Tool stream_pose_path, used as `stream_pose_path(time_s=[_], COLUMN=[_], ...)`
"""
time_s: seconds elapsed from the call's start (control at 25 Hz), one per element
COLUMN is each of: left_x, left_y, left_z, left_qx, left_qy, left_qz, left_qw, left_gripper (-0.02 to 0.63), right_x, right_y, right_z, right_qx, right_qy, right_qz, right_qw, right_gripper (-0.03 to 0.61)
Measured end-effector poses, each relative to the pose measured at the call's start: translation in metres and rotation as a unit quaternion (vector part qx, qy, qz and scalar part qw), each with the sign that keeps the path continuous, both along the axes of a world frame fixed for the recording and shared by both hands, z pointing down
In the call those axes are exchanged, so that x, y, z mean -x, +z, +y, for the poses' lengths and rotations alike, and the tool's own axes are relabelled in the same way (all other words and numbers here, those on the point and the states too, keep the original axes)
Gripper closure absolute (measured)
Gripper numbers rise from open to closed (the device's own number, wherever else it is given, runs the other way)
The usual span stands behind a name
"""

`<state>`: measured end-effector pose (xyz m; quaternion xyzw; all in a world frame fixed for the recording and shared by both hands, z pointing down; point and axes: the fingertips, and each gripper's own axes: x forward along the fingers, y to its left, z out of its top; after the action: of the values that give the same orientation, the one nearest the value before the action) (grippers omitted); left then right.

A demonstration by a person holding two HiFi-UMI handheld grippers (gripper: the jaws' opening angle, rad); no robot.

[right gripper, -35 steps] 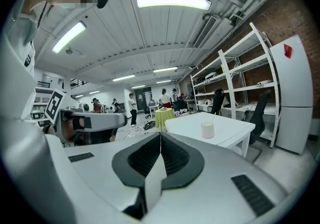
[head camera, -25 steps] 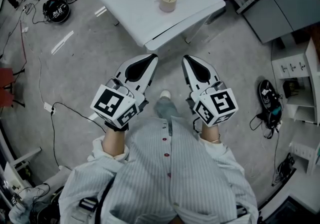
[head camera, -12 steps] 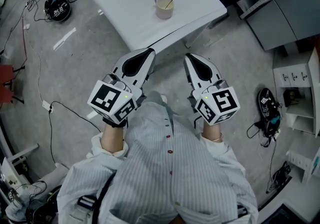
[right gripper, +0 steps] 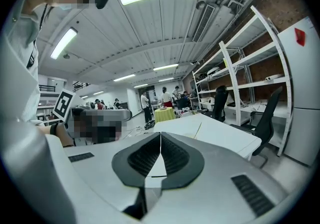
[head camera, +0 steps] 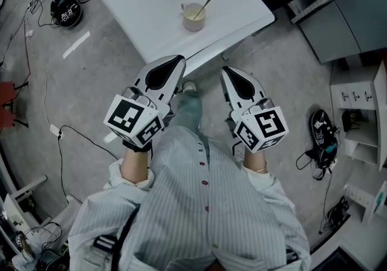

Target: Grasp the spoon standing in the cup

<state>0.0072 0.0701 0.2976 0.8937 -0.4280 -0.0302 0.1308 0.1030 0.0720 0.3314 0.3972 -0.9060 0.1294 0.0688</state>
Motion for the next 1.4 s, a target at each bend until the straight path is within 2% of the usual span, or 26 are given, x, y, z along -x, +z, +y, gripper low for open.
stream_pose_path(time_s=[0.48,0.76,1.04,1.4], left_x=[0.0,0.012,0.027,0.04], left_y=[0.012,0.012,0.016,0.024], left_z=[-0.129,-0.185,-0.217,-0.238], left_qx=[0.015,0.02,0.027,0.039], left_qy=[-0.018,-0.032,-0.043,-0.061], left_qz=[-0.009,-0.011,-0.019,-0.016], left_qw=[0.9997,0.9992,0.9986,0.9972], left_gripper=[0.604,0.604,0.604,0.604], right_x=[0.008,0.022,0.039,0.061], right_y=[0.011,0.012,0.016,0.019], right_z=[-0.133,-0.193,-0.234,-0.262], right_qx=[0.013,0.02,0.026,0.034], right_qy=[-0.025,-0.04,-0.055,-0.087], right_qz=[0.005,-0.001,-0.009,-0.006], right_qw=[1.0,0.999,0.998,0.996], right_gripper=[0.568,0.568,0.568,0.569])
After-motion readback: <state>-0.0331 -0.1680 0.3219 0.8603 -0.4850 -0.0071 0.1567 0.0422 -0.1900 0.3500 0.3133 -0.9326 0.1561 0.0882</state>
